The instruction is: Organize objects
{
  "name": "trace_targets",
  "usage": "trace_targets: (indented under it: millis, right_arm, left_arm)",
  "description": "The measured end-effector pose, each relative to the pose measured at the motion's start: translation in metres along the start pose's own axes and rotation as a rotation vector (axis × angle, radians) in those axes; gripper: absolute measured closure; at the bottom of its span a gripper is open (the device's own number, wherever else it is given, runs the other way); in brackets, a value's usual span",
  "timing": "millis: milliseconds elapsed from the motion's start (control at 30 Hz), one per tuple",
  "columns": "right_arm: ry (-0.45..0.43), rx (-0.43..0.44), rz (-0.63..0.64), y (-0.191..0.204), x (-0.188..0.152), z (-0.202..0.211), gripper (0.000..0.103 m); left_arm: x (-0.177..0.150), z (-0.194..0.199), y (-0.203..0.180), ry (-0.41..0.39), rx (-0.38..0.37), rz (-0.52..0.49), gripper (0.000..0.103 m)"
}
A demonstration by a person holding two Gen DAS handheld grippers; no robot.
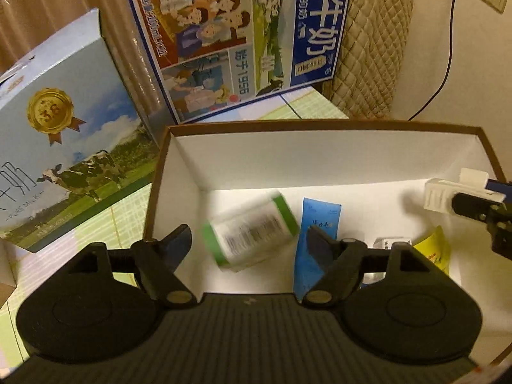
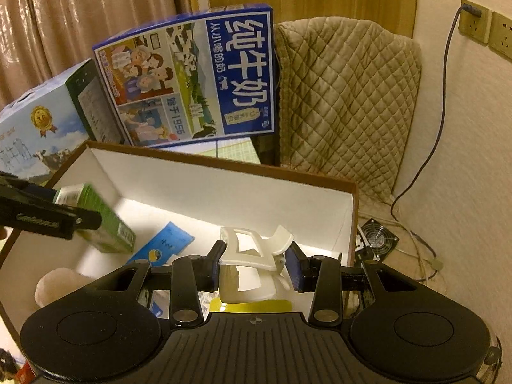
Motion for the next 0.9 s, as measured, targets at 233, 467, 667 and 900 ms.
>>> trace_targets:
  millis: [233,467,667,900]
  right_arm:
    - [-0.065,0.019,-0.068,-0.009,0.007,0.007,0.044]
    - [-0.079,0.044,-0.039,-0.005,-0.002,0.035,0.040]
    - [-0.041,0.063,-0.037,0.001,-0.022,0.057,0.038]
    - [-0.011,0.075,-0.034,0.009,-0.042,0.082,0.037]
  left_arm:
    - [-0.011,0.016,0.002,-0.005,-0.001,0.007,0.027]
    - [-0.029,0.042,0.008,-0.016,-0.023,0.065,0.024]
    - [-0.046,0.068,0.008,-0.029,-0.045,0.088,0.023]
    - [-0.063,0.094,0.002,-0.040,-0.060,0.116,0.022]
Point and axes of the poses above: each gripper's, at about its wrist camera, not at the fingertips, and z roughly against the way its jaws point, y to its left, x to its top, the point moved 1 cm from there along -z, roughly the way its jaws point, and after that the axes turned 4 degrees about z, right-handed, at the moved point
